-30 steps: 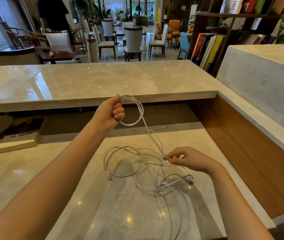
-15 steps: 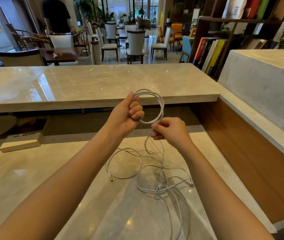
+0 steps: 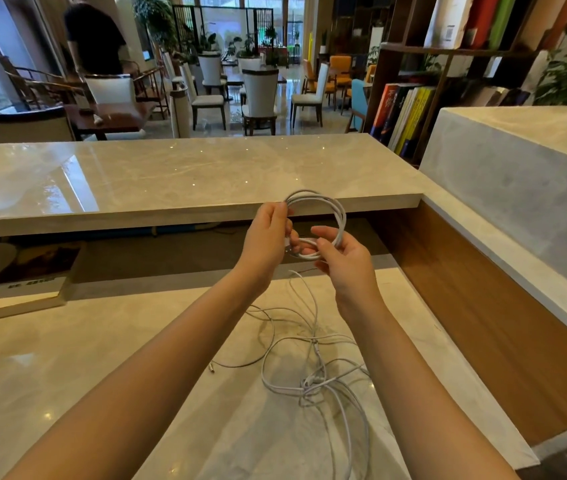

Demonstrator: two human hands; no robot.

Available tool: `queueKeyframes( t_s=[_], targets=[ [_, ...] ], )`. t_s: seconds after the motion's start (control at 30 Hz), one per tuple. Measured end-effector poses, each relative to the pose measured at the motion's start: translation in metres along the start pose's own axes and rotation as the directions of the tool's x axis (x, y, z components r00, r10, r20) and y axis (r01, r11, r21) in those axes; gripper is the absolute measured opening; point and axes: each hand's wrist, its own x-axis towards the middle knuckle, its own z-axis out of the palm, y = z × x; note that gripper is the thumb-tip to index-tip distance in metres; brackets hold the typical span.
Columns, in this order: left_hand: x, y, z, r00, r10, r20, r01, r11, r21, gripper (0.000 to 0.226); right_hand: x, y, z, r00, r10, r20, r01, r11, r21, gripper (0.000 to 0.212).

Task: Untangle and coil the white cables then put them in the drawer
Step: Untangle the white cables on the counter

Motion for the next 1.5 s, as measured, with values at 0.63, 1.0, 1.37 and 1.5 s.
queueKeyframes(
  t_s=[0.63, 1.0, 1.37, 1.5],
  targets=[
    [0.026, -0.023, 0.001, 0.973, 0.118, -0.199, -0.023, 0.905, 0.425, 0.018, 0.007, 0.02, 0.007, 0.994, -0.018, -0.112, 0.031, 0.993, 0.117, 0.02],
    [0.021, -0.028, -0.013, 0.968, -0.234, -0.089, 0.246, 0.954, 0.171, 0.019, 0.017, 0.028, -0.004, 0.96, 0.138, 0.246, -0.239, 0.858, 0.454, 0.024],
    [0.016, -0.033, -0.024, 0.848, -0.515, 0.124, 0.51, 0.729, -0.456, 0.018, 0.031, 0.032, -0.001, 0.965, 0.26, 0.043, -0.255, 0.963, -0.085, 0.017],
    [0.019, -0.036, -0.032, 0.866, -0.458, 0.201, 0.5, 0.78, -0.376, 0.019, 0.041, 0.023, -0.002, 1.0, 0.019, -0.001, -0.018, 0.936, -0.352, 0.018]
  ],
)
